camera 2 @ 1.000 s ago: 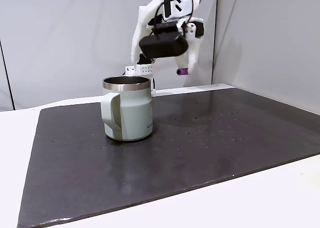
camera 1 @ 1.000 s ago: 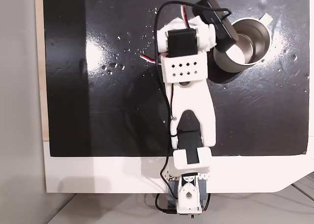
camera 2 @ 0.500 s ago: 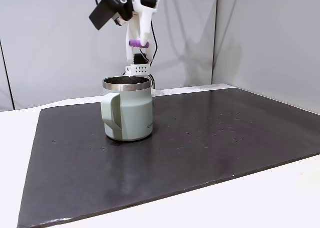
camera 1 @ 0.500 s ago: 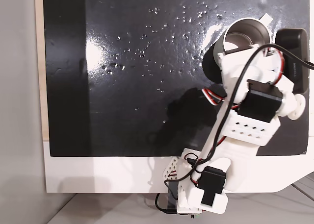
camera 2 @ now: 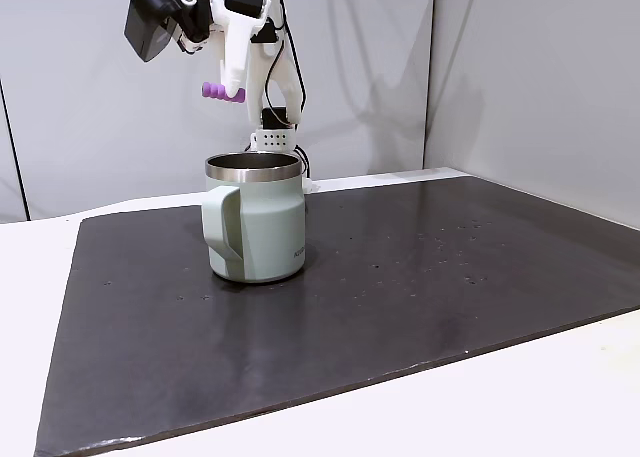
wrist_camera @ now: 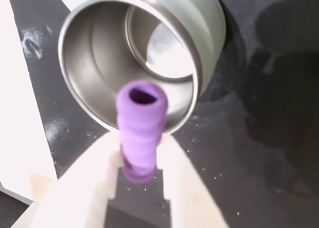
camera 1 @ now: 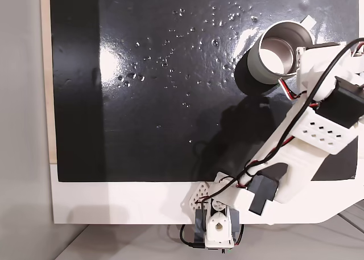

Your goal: Grasp a pengrip and put it in the cup.

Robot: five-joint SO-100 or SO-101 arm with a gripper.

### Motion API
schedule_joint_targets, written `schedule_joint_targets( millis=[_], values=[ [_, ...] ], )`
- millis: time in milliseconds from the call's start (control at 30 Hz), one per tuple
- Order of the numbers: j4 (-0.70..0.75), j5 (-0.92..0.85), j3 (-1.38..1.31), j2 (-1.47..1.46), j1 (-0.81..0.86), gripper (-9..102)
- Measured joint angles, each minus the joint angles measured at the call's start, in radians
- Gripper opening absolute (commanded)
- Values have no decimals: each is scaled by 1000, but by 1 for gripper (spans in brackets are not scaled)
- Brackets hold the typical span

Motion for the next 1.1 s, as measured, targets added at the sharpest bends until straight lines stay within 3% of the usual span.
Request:
schedule_joint_targets(
  millis=[600, 800, 1100],
  values=[
    [0, 44, -204, -179, -57, 0],
    [0, 44, -204, -179, -54, 19],
    [0, 44, -204, -179, -64, 20]
  ],
)
